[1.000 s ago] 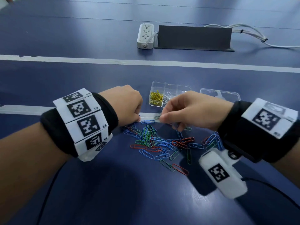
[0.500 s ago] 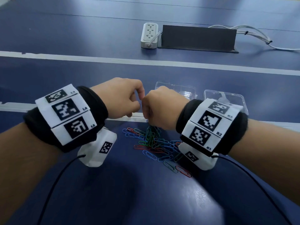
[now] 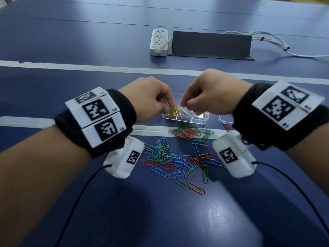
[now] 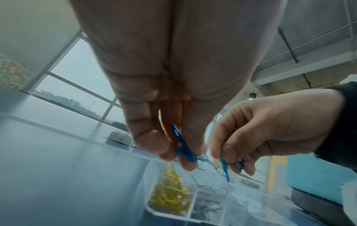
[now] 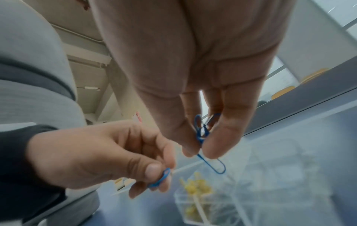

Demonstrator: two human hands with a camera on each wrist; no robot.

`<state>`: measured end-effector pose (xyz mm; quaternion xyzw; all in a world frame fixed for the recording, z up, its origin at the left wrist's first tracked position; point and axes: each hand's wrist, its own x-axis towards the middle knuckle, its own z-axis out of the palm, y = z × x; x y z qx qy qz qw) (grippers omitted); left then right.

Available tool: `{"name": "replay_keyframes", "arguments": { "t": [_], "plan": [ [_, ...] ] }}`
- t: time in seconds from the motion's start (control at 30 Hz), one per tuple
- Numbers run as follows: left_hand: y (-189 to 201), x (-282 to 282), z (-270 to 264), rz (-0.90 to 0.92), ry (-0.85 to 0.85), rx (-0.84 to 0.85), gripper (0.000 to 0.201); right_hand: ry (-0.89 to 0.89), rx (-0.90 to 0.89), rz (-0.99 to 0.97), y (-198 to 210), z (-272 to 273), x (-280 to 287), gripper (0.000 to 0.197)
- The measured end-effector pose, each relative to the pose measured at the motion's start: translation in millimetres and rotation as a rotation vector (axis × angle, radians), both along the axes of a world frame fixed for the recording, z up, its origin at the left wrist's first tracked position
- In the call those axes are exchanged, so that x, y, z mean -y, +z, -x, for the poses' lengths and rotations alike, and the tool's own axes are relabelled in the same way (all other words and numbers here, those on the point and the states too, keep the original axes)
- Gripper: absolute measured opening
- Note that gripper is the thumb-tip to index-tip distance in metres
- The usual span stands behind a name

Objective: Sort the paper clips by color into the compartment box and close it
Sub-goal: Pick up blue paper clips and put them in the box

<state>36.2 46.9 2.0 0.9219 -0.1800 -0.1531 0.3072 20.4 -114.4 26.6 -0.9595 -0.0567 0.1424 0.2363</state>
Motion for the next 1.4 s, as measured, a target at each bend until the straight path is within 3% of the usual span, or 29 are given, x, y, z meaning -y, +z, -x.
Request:
{"name": "replay_keyframes", "arguments": {
  "t": [0.13,0.3,0.47,0.93,1.27,1.4],
  "plan": [
    [-1,30,-7,0.008,0.004,0.072,0.017,-0.112,-0.034,0.011,-4,-7,19,0.017],
    [-5,55,-9,0.069,0.009,0.115,0.034,-0.157,-0.05,-0.017,-11,-7,25,0.017],
    [-8,65,-11,0.101,0.024,0.106,0.043,-0.212,-0.025,-0.16,-9,-2,29,0.021],
    [-6,66,-6,0.145,0.023,0.102,0.04,-0.327,-0.117,-0.542,-15,6,33,0.027],
    [-9,67,-2,0.13,-0.046,0.074,0.059,-0.357,-0.033,-0.487,-15,11,49,0.031],
    [-8,64,-1,0.151,-0.063,0.114,0.048,-0.295,-0.005,-0.387,-19,17,56,0.029]
  ]
}}
